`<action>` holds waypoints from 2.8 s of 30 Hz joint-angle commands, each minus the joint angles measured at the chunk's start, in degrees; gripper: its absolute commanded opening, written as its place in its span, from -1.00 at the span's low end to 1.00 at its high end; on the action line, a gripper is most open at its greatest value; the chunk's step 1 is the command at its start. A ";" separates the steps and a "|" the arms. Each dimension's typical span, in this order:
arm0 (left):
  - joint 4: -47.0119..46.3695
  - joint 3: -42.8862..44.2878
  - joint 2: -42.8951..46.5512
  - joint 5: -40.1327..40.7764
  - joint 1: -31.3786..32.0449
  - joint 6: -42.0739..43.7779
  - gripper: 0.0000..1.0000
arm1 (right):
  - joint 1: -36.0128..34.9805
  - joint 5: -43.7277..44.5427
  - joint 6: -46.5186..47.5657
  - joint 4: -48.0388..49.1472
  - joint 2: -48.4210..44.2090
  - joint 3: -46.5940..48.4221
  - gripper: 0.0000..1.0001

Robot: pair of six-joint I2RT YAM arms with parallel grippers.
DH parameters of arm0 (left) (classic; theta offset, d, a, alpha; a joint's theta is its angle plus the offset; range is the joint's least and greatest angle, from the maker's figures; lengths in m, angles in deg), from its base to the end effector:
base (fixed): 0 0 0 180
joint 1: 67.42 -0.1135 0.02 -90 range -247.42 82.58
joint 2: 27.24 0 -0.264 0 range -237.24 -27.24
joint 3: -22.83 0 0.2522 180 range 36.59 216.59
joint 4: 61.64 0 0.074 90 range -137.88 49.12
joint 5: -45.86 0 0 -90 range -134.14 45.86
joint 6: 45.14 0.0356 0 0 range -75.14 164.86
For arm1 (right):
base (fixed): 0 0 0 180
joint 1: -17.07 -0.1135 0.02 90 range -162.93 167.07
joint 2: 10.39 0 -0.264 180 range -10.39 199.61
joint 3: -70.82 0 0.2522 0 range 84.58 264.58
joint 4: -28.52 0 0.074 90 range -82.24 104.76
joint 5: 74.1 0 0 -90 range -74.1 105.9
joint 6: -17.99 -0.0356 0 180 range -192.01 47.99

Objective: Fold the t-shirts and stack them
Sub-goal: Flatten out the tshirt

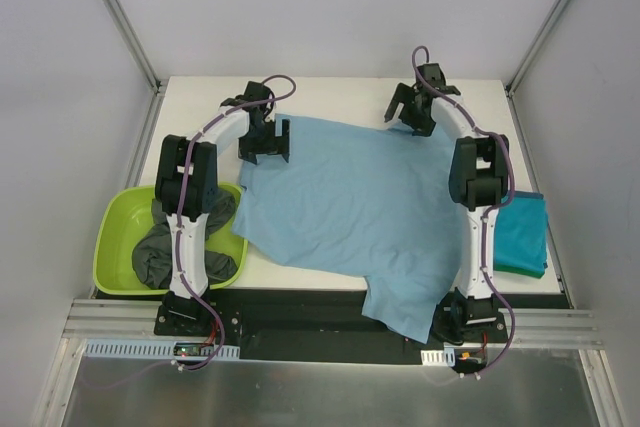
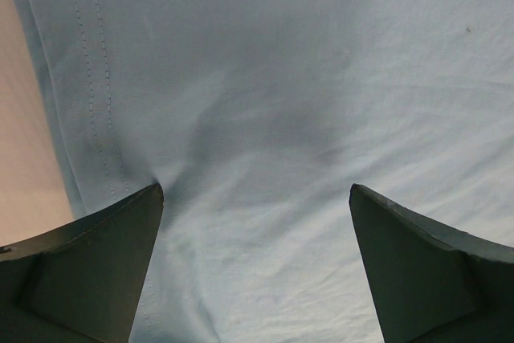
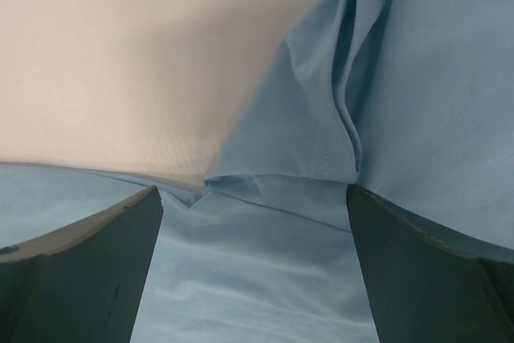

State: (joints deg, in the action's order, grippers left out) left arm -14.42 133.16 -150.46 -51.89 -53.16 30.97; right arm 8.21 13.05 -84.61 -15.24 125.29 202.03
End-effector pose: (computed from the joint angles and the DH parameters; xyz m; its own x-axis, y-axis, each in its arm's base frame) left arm 0.4494 -0.1192 0.1834 -0.8899 -0.0193 -0.4557 0.0984 0.9675 -0.2331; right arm 0.5267 0.0839 0.1966 -0.7599 0.1021 -0.6420 -0.0213 0.9832 0.1815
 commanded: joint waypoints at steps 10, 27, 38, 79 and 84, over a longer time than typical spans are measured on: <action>0.21 -0.95 0.52 1.07 -0.46 1.41 0.98 | -0.71 4.15 -12.95 29.62 4.76 -1.19 0.96; 0.21 -1.13 3.60 0.81 -0.81 1.15 0.98 | -4.59 -1.10 3.88 17.29 -1.36 8.24 0.93; 0.30 1.51 4.66 -4.11 -0.73 -0.35 0.98 | -2.57 5.06 9.70 -4.37 -25.98 -23.21 0.93; 2.23 34.81 -21.09 -11.76 -7.23 -0.70 0.98 | 9.83 -13.23 -0.14 -3.06 14.79 22.03 0.93; 2.23 37.11 -21.01 -12.55 -7.32 1.49 0.98 | 9.92 -7.53 0.12 4.32 15.58 23.00 0.93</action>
State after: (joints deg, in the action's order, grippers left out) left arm -12.74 167.39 -171.55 -63.39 -60.02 29.55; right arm 17.45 0.64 -83.93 -18.65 139.28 223.12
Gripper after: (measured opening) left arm 0.990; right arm 0.966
